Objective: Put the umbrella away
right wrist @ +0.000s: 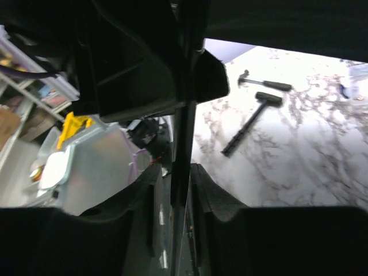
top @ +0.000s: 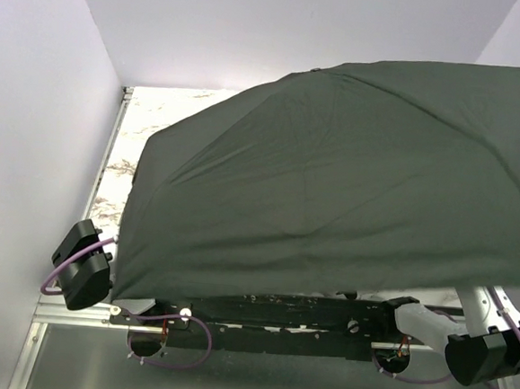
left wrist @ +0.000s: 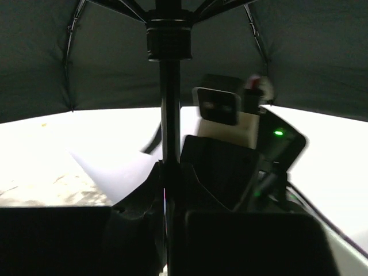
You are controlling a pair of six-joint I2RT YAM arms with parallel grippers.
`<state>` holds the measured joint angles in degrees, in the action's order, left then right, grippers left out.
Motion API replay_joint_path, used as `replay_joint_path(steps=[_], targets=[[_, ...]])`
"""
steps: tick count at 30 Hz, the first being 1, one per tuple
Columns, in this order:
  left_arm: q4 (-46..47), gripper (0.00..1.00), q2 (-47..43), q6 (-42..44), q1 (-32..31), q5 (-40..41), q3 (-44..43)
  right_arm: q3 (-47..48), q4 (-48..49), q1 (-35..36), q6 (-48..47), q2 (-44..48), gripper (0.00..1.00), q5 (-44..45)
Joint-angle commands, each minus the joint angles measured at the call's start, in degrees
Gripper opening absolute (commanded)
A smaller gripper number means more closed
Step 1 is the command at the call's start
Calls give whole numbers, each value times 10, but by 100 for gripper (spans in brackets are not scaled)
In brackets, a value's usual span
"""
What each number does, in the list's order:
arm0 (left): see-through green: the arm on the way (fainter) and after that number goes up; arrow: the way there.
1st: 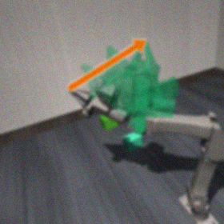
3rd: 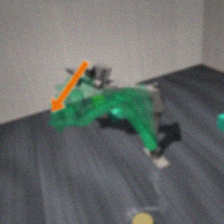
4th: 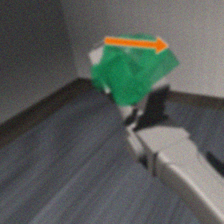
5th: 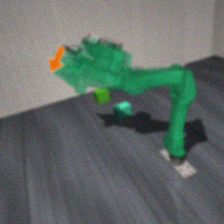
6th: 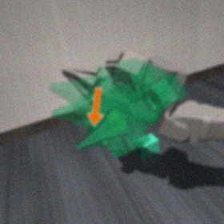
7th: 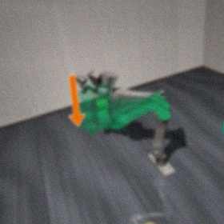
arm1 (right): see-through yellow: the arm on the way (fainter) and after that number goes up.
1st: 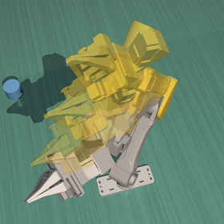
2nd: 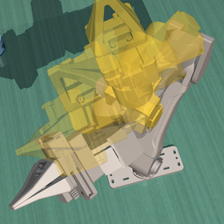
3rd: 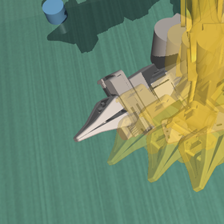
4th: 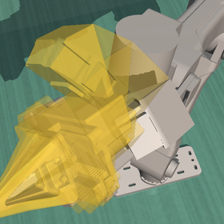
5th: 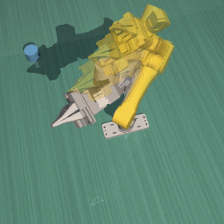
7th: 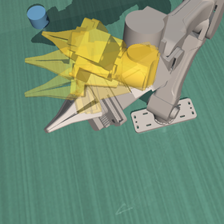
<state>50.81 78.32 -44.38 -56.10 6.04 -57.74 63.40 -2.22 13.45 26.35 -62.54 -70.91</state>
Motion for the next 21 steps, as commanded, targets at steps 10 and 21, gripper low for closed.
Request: replay_joint_path(steps=[10,21], targets=[[-238,0,17,107,-47,234,-146,19,-145,26,-194,-10,41,186],[-81,22,3,102,-42,86,-67,6,-64,25,-87,-1,1,103]])
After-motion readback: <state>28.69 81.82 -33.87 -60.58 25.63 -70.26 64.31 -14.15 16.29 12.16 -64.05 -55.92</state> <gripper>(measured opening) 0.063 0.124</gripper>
